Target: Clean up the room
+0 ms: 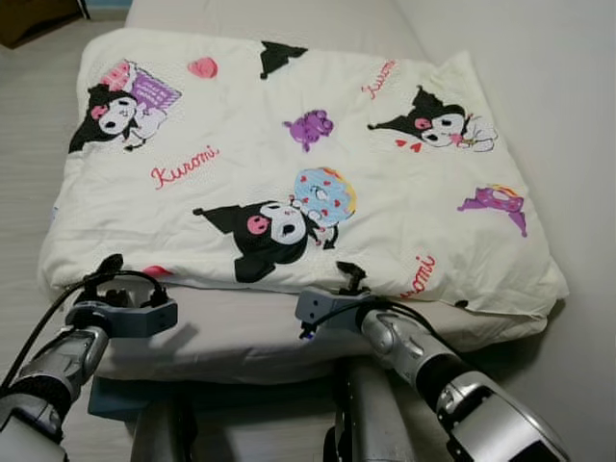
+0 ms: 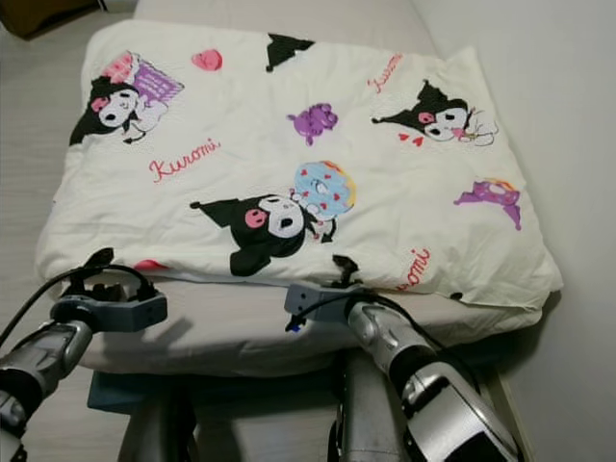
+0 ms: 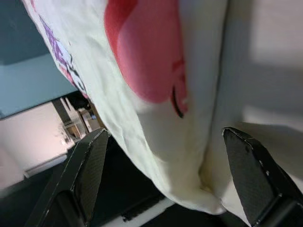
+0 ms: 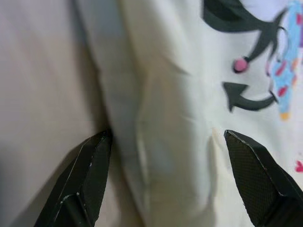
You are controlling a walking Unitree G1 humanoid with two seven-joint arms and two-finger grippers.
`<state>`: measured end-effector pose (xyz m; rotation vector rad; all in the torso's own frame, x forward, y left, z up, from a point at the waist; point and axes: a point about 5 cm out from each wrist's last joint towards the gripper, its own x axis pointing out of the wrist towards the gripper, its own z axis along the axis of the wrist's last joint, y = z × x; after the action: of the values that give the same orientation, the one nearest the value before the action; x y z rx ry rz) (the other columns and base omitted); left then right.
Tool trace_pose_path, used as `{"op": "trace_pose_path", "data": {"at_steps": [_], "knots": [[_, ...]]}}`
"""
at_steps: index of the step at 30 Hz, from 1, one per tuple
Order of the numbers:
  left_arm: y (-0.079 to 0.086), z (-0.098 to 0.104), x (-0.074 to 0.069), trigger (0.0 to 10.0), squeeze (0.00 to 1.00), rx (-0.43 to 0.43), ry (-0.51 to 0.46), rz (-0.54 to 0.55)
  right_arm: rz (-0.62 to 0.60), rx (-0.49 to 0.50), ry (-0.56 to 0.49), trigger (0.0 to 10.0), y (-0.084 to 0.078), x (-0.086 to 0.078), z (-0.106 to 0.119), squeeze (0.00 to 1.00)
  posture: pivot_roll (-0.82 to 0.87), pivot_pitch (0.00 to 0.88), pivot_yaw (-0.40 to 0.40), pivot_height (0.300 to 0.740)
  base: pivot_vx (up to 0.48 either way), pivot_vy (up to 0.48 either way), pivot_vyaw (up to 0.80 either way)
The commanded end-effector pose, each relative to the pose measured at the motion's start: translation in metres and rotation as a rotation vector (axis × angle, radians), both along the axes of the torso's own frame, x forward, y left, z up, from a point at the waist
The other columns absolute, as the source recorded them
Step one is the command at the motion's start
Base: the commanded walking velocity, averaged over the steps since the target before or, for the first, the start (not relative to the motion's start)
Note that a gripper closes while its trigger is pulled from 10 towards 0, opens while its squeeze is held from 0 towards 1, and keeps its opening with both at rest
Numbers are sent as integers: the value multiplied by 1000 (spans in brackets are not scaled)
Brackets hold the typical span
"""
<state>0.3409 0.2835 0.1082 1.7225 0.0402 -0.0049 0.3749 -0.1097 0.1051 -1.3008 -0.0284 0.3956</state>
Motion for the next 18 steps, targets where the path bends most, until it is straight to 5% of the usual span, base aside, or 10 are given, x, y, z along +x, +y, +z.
{"op": "trace_pose_path", "data": {"at_steps": [1,18], "knots": [[4,-10,-7,10000,1000,39,44,7,-25,-51,17,10000,-9,-3,-10,0,-121,454,-79,537,0,0,0],[-11,7,11,10000,1000,44,-36,-12,-31,-128,-47,10000,-13,1,-3,0,-200,459,-72,537,0,0,0]]}}
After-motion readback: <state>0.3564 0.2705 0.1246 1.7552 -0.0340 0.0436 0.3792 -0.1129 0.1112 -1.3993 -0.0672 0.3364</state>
